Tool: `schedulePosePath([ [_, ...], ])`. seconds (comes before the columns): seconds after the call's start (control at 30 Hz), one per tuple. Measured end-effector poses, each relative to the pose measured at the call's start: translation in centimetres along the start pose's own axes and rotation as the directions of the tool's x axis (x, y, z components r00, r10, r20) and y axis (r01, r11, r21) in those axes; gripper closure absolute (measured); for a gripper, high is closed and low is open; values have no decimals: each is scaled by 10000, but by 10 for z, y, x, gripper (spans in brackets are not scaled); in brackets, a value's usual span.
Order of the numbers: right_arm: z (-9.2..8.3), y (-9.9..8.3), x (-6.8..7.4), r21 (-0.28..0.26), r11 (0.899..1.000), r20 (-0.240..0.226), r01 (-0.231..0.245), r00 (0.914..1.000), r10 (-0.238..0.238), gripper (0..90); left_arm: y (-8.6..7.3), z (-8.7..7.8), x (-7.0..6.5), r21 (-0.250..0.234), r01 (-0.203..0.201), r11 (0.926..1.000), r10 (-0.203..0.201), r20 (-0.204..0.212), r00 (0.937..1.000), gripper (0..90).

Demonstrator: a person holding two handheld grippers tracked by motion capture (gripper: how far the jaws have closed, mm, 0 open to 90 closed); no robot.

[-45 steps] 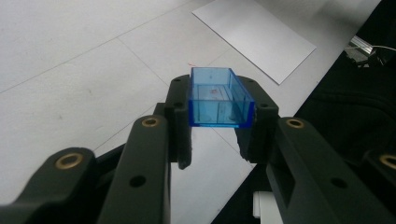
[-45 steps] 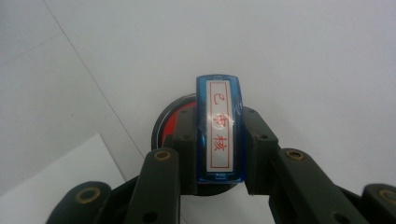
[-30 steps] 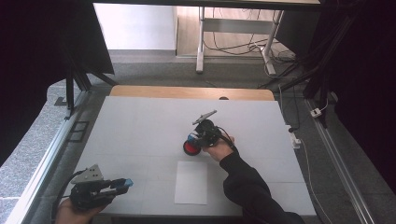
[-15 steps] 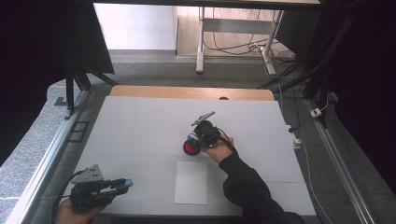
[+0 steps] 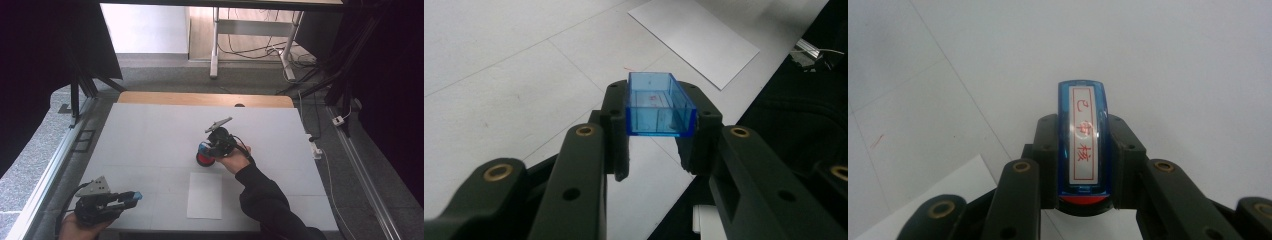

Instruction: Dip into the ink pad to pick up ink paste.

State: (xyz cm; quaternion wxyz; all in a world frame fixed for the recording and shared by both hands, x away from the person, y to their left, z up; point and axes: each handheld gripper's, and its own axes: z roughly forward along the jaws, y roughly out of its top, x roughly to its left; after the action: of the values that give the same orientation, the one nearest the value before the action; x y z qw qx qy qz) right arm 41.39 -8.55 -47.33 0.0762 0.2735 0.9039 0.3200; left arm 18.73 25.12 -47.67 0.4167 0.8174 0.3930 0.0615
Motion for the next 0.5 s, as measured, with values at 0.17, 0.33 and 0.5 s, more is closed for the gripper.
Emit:
schedulePosePath([
  [0.17,5,-2,1,208,9998,-18,33,10000,-33,707,0,0,0,-2,5,10000,-5,12,10000,681],
  [0.33,9,-3,1,343,9994,-23,36,10000,-35,707,0,0,0,1,-3,10000,3,12,10000,681],
  [0.5,11,-3,2,368,9993,14,76,10000,-76,707,0,0,0,6,-3,10000,3,14,10000,681],
])
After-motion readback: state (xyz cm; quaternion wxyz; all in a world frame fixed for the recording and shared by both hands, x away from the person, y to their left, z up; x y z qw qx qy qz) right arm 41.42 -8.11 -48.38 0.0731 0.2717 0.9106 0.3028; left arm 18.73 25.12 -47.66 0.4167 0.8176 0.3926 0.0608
